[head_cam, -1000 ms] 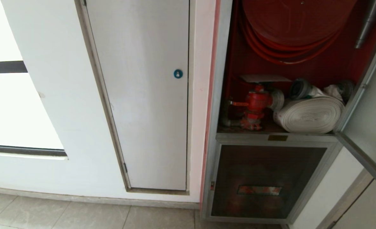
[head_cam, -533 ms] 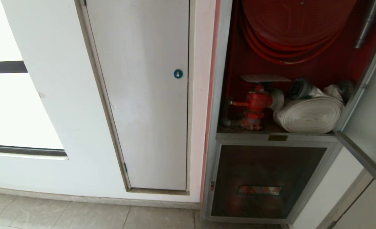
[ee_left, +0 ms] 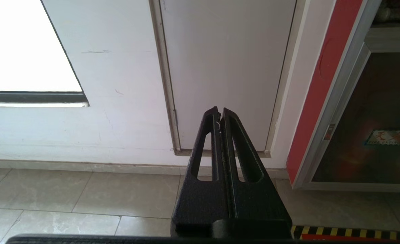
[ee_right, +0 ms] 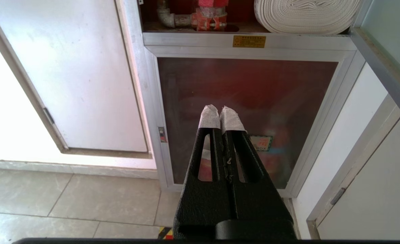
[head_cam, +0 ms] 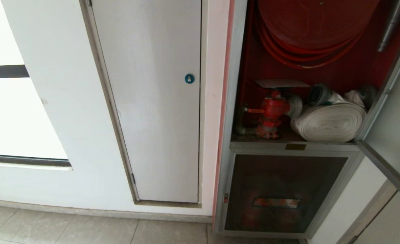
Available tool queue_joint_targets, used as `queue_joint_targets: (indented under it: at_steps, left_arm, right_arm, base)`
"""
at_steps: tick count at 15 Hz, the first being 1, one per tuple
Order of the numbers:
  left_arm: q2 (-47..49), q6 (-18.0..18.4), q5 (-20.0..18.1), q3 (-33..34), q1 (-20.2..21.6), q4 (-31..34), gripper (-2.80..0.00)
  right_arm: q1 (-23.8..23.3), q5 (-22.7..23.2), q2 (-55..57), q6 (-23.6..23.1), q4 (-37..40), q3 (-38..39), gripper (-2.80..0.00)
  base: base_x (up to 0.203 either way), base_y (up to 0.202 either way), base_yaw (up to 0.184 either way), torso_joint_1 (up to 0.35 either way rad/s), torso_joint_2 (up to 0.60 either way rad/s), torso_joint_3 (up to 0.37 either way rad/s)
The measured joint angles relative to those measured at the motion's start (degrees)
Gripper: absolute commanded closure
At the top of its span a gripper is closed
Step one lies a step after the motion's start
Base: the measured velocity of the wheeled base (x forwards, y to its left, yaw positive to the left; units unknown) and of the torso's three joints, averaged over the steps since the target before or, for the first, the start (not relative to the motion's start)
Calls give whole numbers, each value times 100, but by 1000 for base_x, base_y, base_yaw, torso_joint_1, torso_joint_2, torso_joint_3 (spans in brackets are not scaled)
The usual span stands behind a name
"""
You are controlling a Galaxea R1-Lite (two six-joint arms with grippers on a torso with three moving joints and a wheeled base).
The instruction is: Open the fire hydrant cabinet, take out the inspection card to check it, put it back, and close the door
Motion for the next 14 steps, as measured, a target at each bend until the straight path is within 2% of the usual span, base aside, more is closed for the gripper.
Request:
queue_joint_targets:
  at_steps: [10, 14]
  left_arm:
    - [0, 16, 7, 0, 2, 0, 0]
    - [0, 19, 6, 0, 2, 1, 0]
  right_arm:
    - [0, 2, 0, 0, 0, 0, 0]
    - [0, -2, 0, 0, 0, 0, 0]
  base:
    - [5, 0, 0, 1, 0, 0]
    - [183, 0, 0, 11, 0, -1]
